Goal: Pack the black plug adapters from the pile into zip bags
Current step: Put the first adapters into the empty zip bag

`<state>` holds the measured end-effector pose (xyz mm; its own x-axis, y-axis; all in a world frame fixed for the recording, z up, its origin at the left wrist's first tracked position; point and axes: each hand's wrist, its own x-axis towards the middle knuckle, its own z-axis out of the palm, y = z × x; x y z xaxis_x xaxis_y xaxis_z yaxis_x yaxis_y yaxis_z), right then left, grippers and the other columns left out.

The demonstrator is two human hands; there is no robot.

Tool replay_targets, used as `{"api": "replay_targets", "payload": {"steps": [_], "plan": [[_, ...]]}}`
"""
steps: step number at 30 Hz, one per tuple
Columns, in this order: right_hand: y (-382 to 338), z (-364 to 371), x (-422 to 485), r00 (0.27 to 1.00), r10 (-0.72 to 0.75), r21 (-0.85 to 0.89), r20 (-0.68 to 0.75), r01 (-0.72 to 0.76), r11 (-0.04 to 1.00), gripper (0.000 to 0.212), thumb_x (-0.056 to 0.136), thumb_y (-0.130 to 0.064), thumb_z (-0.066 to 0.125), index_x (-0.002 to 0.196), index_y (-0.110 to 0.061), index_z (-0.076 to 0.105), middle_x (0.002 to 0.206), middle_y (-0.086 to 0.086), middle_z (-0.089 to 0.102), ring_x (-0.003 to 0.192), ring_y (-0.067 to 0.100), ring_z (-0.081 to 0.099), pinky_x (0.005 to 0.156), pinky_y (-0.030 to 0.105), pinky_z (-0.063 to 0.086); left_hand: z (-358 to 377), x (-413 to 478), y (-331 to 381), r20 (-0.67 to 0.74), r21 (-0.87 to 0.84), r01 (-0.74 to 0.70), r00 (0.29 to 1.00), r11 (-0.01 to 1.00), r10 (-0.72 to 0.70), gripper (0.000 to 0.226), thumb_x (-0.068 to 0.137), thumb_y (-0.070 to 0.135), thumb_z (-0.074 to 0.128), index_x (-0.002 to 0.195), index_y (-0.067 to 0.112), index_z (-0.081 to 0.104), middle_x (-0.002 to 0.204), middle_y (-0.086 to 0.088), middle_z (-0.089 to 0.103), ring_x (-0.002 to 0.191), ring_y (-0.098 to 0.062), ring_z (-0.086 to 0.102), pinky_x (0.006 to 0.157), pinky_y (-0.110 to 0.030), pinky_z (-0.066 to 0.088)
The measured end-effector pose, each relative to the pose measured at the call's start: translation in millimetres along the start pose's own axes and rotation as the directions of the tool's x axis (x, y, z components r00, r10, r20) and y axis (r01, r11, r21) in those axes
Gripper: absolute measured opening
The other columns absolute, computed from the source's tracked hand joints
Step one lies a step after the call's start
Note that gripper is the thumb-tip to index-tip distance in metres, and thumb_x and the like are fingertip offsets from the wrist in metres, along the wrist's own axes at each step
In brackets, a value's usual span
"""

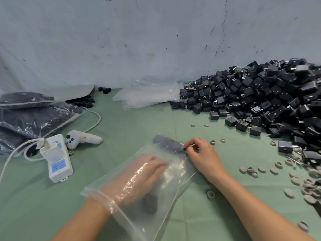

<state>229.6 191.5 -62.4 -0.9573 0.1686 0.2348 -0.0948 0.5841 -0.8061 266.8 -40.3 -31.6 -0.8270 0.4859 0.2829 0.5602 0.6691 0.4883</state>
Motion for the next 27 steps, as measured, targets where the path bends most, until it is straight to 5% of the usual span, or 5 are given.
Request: {"api": "replay_targets", "payload": {"steps": [2,7,14,17,27], "plan": [[-1,0,0,1.0,-0.002,-0.003,0.001,0.002,1.0,0.02,0.089,-0.016,0.056,0.08,-0.032,0.065,0.092,-0.014,0.06,0.085,0.007,0.057,0.078,0.031,0.047,-12,-8,-5,0.081,-0.133,0.159,0.986,0.978,-0.149,0.02,0.099,0.051,0.046,0.11,0.059,0.061,0.114,0.029,0.058,0.114,0.012,0.047,0.096,-0.002,0.032],[-1,-1,-2,1.0,-0.002,-0.004,0.003,0.002,1.0,0.024,0.091,-0.015,0.052,0.08,-0.032,0.064,0.093,-0.013,0.06,0.085,0.008,0.057,0.076,0.031,0.046,-31,-31,-15,0.246,0.065,0.138,0.958,0.988,-0.15,0.038,0.084,0.079,0.034,0.117,0.066,0.049,0.112,0.035,0.049,0.102,0.012,0.051,0.082,-0.012,0.041],[-1,-1,-1,1.0,0.001,-0.004,-0.003,-0.001,1.0,0.025,0.092,-0.016,0.051,0.079,-0.033,0.064,0.094,-0.012,0.061,0.082,0.008,0.058,0.074,0.03,0.046,-23,-48,-1,0.331,-0.072,0.027,0.944,0.997,-0.002,0.064,0.073,0.041,0.043,0.136,0.031,0.051,0.116,0.009,0.056,0.098,0.005,0.057,0.094,-0.015,0.041],[-2,-2,-2,1.0,0.009,0.013,-0.009,-0.009,1.0,0.027,0.092,-0.015,0.051,0.079,-0.032,0.066,0.095,-0.013,0.062,0.083,0.009,0.059,0.077,0.032,0.048,-17,-40,-1,0.348,-0.012,0.026,0.937,1.0,-0.02,0.046,0.09,0.029,0.057,0.136,0.025,0.058,0.119,0.016,0.054,0.104,-0.002,0.057,0.098,-0.015,0.041],[-7,-8,-6,0.998,0.044,0.08,-0.032,-0.042,0.996,0.036,0.094,-0.012,0.049,0.078,-0.034,0.073,0.097,-0.015,0.067,0.076,0.001,0.057,0.07,0.02,0.043,21,-16,-15,0.125,-0.058,0.216,0.97,0.975,-0.207,0.068,0.067,0.093,0.045,0.101,0.036,0.061,0.097,0.015,0.067,0.09,-0.006,0.067,0.084,-0.035,0.056]]}}
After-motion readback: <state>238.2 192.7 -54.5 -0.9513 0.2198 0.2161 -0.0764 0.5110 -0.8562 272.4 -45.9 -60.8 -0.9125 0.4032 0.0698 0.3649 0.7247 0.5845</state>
